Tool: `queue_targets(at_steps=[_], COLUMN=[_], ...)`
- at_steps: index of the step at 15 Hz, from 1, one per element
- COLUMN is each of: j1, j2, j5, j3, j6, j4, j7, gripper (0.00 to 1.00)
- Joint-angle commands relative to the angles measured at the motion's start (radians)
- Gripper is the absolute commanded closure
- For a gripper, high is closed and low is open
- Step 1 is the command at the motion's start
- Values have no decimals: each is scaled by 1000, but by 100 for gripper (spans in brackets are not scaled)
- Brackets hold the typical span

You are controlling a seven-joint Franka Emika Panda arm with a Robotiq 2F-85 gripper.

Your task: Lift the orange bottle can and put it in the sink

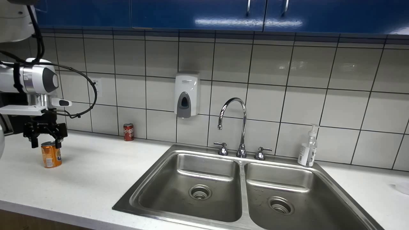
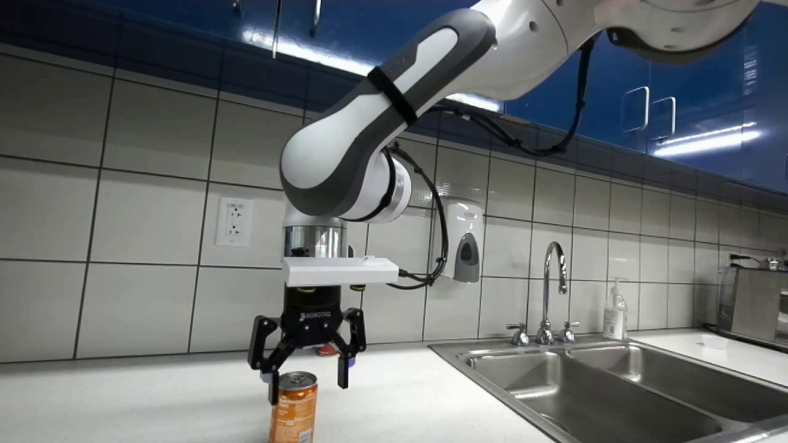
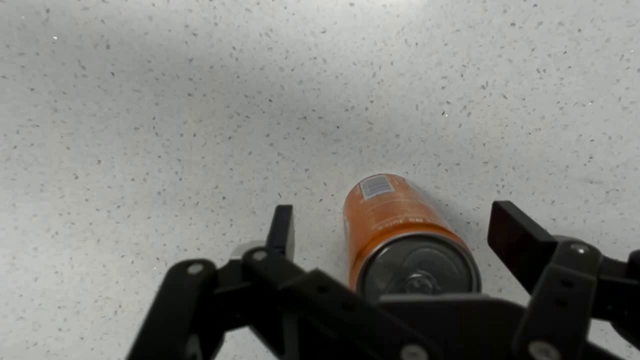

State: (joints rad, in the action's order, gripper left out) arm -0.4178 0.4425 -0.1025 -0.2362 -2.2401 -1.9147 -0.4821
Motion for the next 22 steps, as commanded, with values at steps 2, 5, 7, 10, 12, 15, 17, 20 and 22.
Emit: queue_targets(at_steps=[2, 5, 7, 10, 12, 15, 17, 20, 22], j1=[-18, -26, -33, -42, -46, -47, -45, -46, -45], j2=[59, 98, 125, 161, 180, 199, 206, 212, 210], j5=[6, 3, 4, 5, 7, 9, 11, 9, 11], j3=[34, 42, 45, 50, 54, 59, 62, 67, 68], j6=[32, 43, 49, 59, 65, 76, 82, 86, 89], j4=[59, 88, 110, 152, 177, 207, 221, 231, 235], j7=[-2, 4, 9, 16, 20, 23, 24, 22, 20], gripper=[0, 0, 0, 0, 0, 0, 24, 42, 56])
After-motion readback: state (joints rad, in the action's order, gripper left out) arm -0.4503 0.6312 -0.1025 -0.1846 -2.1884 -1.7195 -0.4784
